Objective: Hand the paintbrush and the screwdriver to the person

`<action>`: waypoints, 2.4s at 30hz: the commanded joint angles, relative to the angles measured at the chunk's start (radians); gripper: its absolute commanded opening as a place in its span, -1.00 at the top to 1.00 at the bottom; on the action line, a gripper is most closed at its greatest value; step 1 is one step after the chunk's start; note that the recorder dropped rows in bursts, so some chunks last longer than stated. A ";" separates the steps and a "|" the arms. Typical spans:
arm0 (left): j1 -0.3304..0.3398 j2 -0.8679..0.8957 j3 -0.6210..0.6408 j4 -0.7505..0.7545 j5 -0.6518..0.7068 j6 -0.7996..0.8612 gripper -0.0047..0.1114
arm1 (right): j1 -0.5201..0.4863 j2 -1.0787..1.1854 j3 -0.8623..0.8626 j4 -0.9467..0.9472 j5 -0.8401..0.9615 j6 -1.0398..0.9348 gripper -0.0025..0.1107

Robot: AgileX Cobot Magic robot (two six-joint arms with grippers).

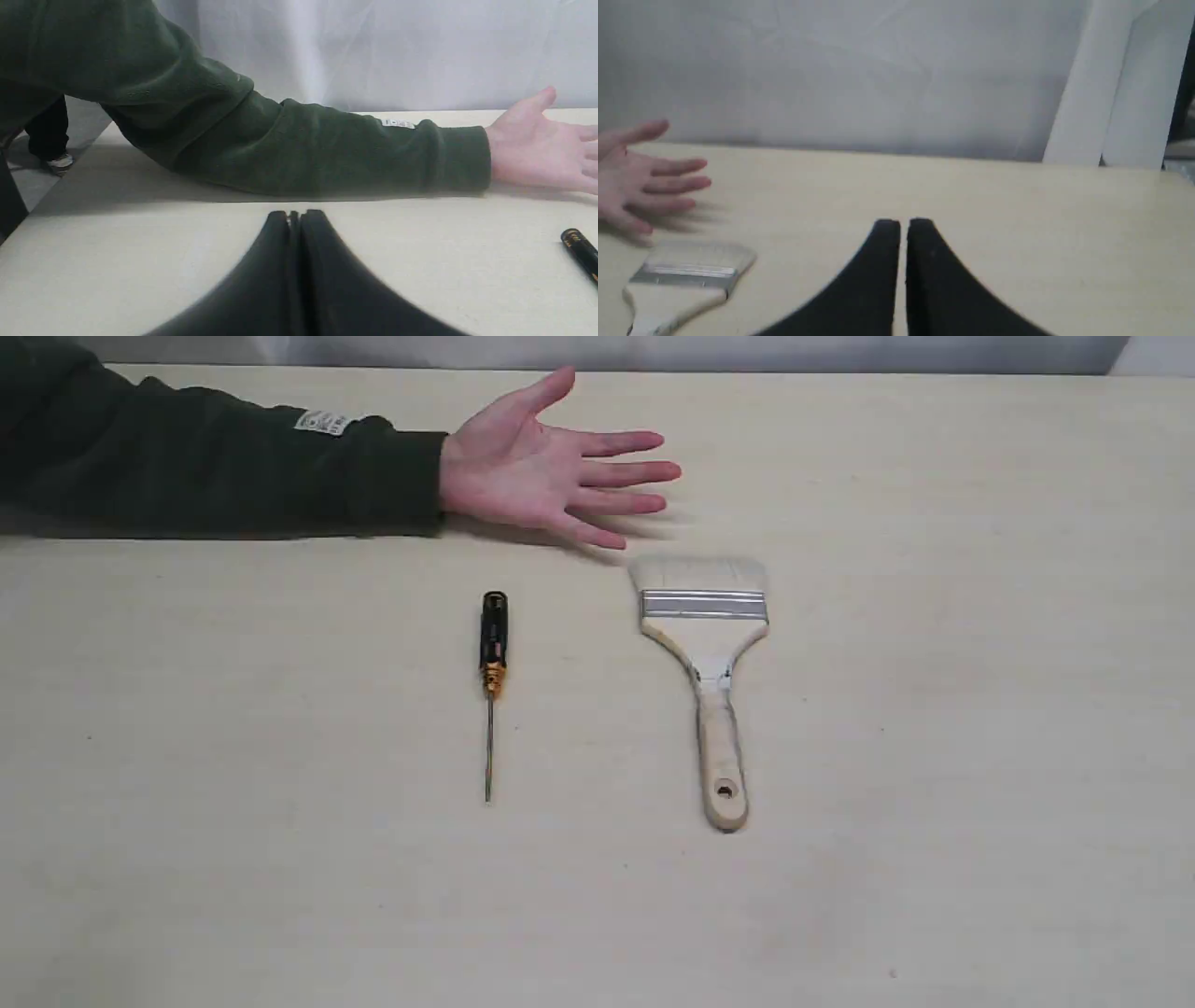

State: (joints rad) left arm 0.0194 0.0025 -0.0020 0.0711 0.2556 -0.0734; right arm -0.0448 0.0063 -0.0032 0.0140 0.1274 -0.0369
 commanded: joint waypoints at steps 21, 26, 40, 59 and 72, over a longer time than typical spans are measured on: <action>-0.008 -0.002 0.002 -0.004 -0.005 -0.002 0.92 | -0.004 -0.006 0.003 0.013 -0.185 0.046 0.88; -0.008 -0.002 0.002 -0.004 -0.005 -0.002 0.92 | -0.004 -0.006 0.003 0.187 -0.231 0.056 0.88; -0.008 -0.002 0.002 -0.004 -0.005 -0.002 0.92 | 0.001 -0.002 -0.187 0.336 -0.182 0.195 0.88; -0.008 -0.002 0.002 -0.002 -0.006 -0.002 0.92 | 0.001 0.659 -1.008 0.459 0.385 -0.156 0.61; -0.008 -0.002 0.002 -0.002 -0.006 -0.002 0.92 | 0.001 1.118 -1.320 0.522 0.664 -0.264 0.61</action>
State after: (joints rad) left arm 0.0194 0.0025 -0.0020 0.0711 0.2556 -0.0734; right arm -0.0448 1.0949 -1.3053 0.5363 0.7548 -0.2841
